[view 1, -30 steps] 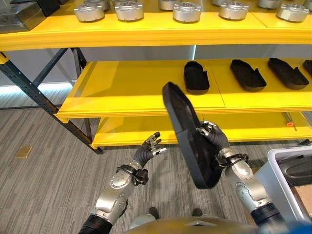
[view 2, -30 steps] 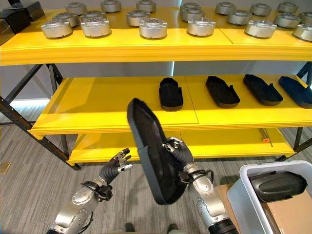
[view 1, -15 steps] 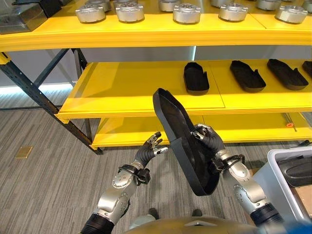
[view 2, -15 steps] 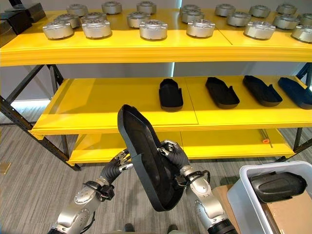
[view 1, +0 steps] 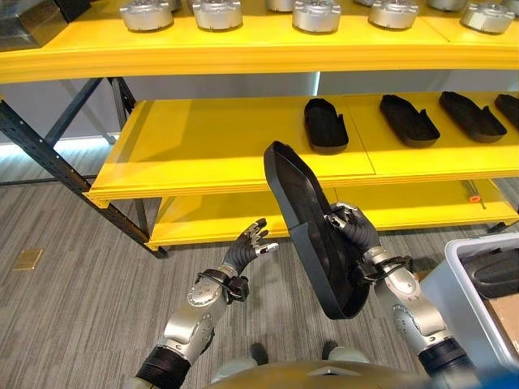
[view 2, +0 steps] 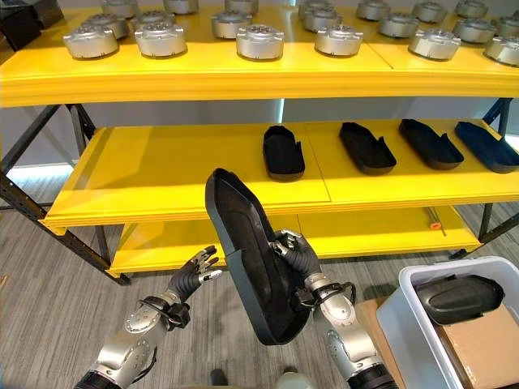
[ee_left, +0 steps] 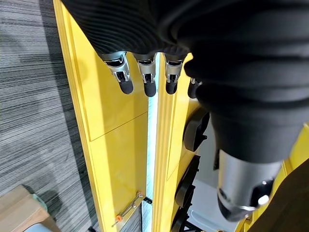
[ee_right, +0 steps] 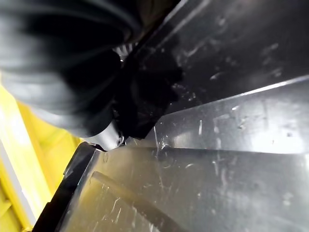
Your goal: Move parts from the plastic box to the shelf.
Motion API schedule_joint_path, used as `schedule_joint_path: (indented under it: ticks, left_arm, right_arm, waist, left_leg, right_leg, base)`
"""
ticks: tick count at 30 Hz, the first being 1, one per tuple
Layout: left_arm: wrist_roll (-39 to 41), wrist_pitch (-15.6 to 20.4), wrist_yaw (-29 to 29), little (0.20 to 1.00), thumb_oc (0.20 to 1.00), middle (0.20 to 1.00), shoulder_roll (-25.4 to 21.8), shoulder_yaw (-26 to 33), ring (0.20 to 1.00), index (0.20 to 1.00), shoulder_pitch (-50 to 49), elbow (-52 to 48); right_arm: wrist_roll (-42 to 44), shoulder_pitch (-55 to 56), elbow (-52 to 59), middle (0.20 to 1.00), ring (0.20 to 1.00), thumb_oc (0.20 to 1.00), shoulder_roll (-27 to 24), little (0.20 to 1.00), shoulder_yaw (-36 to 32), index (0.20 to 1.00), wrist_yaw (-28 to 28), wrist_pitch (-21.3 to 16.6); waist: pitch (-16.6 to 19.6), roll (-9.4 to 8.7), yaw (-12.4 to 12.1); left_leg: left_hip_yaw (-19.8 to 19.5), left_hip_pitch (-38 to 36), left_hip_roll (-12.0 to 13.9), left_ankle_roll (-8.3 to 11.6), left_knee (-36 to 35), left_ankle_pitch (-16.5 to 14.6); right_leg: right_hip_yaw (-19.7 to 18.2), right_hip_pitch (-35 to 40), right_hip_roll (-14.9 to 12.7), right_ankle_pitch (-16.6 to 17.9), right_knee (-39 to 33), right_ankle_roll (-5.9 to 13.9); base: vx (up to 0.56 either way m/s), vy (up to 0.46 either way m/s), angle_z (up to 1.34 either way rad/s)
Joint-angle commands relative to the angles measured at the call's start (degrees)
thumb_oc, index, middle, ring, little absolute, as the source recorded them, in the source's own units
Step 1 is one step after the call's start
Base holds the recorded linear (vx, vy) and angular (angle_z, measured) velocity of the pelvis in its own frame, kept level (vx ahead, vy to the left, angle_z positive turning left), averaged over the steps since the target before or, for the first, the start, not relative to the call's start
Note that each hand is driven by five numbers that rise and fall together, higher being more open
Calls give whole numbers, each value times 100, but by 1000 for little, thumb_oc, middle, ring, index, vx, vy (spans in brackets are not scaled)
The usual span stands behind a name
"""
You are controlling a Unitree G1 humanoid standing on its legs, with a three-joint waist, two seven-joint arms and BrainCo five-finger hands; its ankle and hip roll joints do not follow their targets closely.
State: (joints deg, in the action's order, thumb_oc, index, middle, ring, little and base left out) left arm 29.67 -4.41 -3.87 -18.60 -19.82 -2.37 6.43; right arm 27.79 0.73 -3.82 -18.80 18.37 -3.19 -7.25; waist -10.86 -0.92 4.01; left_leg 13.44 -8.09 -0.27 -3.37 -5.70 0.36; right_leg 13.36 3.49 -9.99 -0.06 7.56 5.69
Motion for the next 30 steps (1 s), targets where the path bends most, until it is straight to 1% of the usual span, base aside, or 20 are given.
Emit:
schedule_joint_path:
  ticks: [1, 3, 4, 5, 6, 9, 10, 12, 15, 17, 18, 20, 21, 23, 25, 26, 27, 28, 29, 30]
  left_arm:
    - [-167, 162, -91, 1000, 1000, 1000, -62, 31, 1000, 1000, 261, -160]
    - [-139, 127, -84, 1000, 1000, 1000, -75, 37, 1000, 1000, 267, -189]
    - [-119, 98, -157, 1000, 1000, 1000, -82, 41, 1000, 1000, 309, -175]
    - [-119, 98, -157, 1000, 1000, 1000, -82, 41, 1000, 1000, 309, -175]
    - [-75, 69, -248, 1000, 1000, 1000, -60, 23, 1000, 1000, 321, -163]
    - [-173, 87, -225, 1000, 1000, 1000, -10, 4, 1000, 1000, 234, -245]
    - [-192, 79, -211, 1000, 1000, 1000, 6, -33, 1000, 1000, 242, -245]
    - [-246, 97, -215, 1000, 1000, 1000, 4, -61, 1000, 1000, 236, -230]
    - [-153, -47, -302, 1000, 1000, 1000, 28, -31, 1000, 1000, 189, -198]
    - [-239, -8, -330, 1000, 1000, 1000, 12, -45, 1000, 1000, 152, -231]
    - [-231, 43, -330, 1000, 1000, 1000, 4, -62, 1000, 1000, 147, -240]
    - [-201, 57, -330, 1000, 1000, 1000, 20, -58, 1000, 1000, 190, -272]
    - [-182, 45, -345, 1000, 1000, 1000, 34, -52, 1000, 1000, 244, -270]
    - [-110, 26, -410, 1000, 1000, 1000, 70, -63, 1000, 1000, 321, -222]
    - [-23, 22, -397, 1000, 1000, 1000, 56, -99, 1000, 1000, 429, -110]
    - [-21, 32, -418, 1000, 1000, 1000, 57, -92, 1000, 1000, 425, -105]
    - [-49, 61, -477, 1000, 1000, 1000, 63, -71, 1000, 1000, 405, -105]
    - [-87, 106, -502, 1000, 1000, 1000, 62, -48, 1000, 1000, 387, -112]
    - [-117, 158, -524, 1000, 1000, 1000, 62, -34, 1000, 1000, 365, -118]
    - [-84, 189, -539, 1000, 1000, 1000, 66, -6, 1000, 1000, 355, -131]
  right_arm:
    - [2, -227, 307, 200, 200, 200, 179, 200, -143, 200, -14, -622]
    - [-43, -239, 298, 200, 200, 200, 192, 200, -136, 200, -13, -619]
    - [-44, -228, 326, 200, 200, 200, 179, 200, -160, 200, 21, -596]
    - [-44, -228, 326, 200, 200, 200, 179, 200, -160, 200, 21, -596]
    - [-5, -194, 353, 200, 200, 200, 143, 200, -221, 200, 74, -550]
    - [27, -209, 322, 200, 200, 200, 112, 200, -240, 200, -29, -612]
    - [34, -203, 322, 200, 200, 200, 90, 200, -247, 200, -12, -663]
    - [83, -261, 256, 200, 200, 200, 78, 200, -262, 200, 39, -741]
    - [44, -260, 280, 200, 200, 200, 36, 200, -300, 200, 98, -769]
    - [2, -225, 362, 200, 200, 200, -13, 200, -337, 200, 77, -731]
    - [-91, -214, 418, 200, 200, 200, -70, 200, -358, 200, 59, -721]
    - [-172, -212, 440, 200, 200, 200, -122, 200, -340, 200, 70, -704]
    - [-169, -233, 396, 200, 200, 200, -141, 200, -317, 200, 90, -680]
    - [79, -282, 312, 200, 200, 200, -164, 200, -309, 200, -152, -465]
    - [36, -212, 373, 200, 200, 200, -288, 200, -288, 200, -232, -363]
    - [35, -195, 378, 200, 200, 200, -307, 200, -285, 200, -234, -369]
    - [75, -167, 373, 200, 200, 200, -353, 200, -306, 200, -263, -368]
    - [115, -176, 352, 200, 200, 200, -378, 200, -301, 200, -295, -369]
    - [141, -181, 327, 200, 200, 200, -402, 200, -294, 200, -334, -365]
    - [185, -198, 283, 200, 200, 200, -447, 200, -290, 200, -390, -356]
  waist:
    - [-123, 141, -133]
    - [-142, 148, -128]
    - [-133, 140, -91]
    - [-133, 140, -91]
    - [-102, 97, -39]
    - [-93, 64, -93]
    - [-101, 60, -67]
    - [-102, 67, -71]
    - [-64, 95, -50]
    - [-79, 67, -23]
    - [-114, 40, -8]
    - [-194, 12, 12]
    - [-212, 4, 61]
    - [-169, 40, 185]
    - [-14, 165, 330]
    - [-5, 186, 328]
    - [15, 212, 313]
    - [25, 259, 273]
    - [25, 271, 246]
    - [31, 297, 221]
  left_leg:
    - [641, -470, -31, -97, 70, -523]
    - [693, -486, -22, -87, 70, -544]
    - [657, -469, -33, -96, 70, -552]
    - [657, -469, -33, -96, 70, -552]
    - [615, -435, -75, -96, 70, -543]
    - [762, -425, -86, -5, 70, -512]
    - [647, -417, -140, -11, 70, -498]
    - [618, -397, -170, -11, 113, -477]
    - [599, -336, -175, -17, 400, -601]
    - [671, -144, -92, 33, 1045, -773]
    - [713, 73, 5, 88, 1555, -876]
    - [784, 512, 389, 363, 2470, -554]
    - [935, 633, 683, 469, 2672, -393]
    - [1200, 504, 1115, 534, 2484, -292]
    - [1121, 102, 1521, 844, 1362, 442]
    - [1034, 96, 1615, 936, 1213, 667]
    - [783, 107, 1784, 1052, 979, 1002]
    - [586, 170, 1912, 1041, 838, 1235]
    - [361, 183, 1948, 1052, 788, 1276]
    - [237, 164, 1900, 1006, 785, 1057]
  right_leg:
    - [601, -264, -21, 40, 829, 374]
    - [672, -317, -15, 55, 884, 380]
    - [589, -327, 97, -11, 869, 363]
    - [589, -327, 97, -11, 869, 363]
    - [486, -221, 421, -150, 718, 263]
    - [759, -6, 670, -334, 414, 87]
    - [614, 26, 757, -359, 263, 31]
    - [526, 153, 836, -461, 99, -69]
    - [384, 246, 808, -519, -22, -136]
    - [309, 270, 739, -517, -33, -214]
    - [269, 280, 679, -507, -30, -262]
    - [223, 321, 633, -517, -33, -365]
    - [228, 327, 586, -522, -39, -411]
    - [256, 357, 510, -613, 1, -441]
    - [198, 341, 384, -612, -11, -380]
    - [163, 348, 386, -627, -8, -379]
    - [59, 344, 353, -654, 30, -360]
    - [-15, 264, 356, -585, 63, -378]
    - [-105, 232, 296, -607, 134, -348]
    - [-171, 177, 184, -618, 219, -293]
  base:
    - [9, 105, -2]
    - [-19, 28, -8]
    - [0, 0, 0]
    - [13, -39, 12]
    - [22, -48, 22]
    - [4, -89, 24]
    - [-4, -134, -13]
    - [9, -192, -13]
    - [33, -182, 6]
    - [8, -134, 5]
    - [-19, -129, 7]
    - [-30, -87, 6]
    - [2, 18, -5]
    - [85, 217, -7]
    - [159, 492, 19]
    - [163, 450, 6]
    - [85, 333, -1]
    - [109, 405, 2]
    - [101, 415, -10]
    - [162, 463, -28]
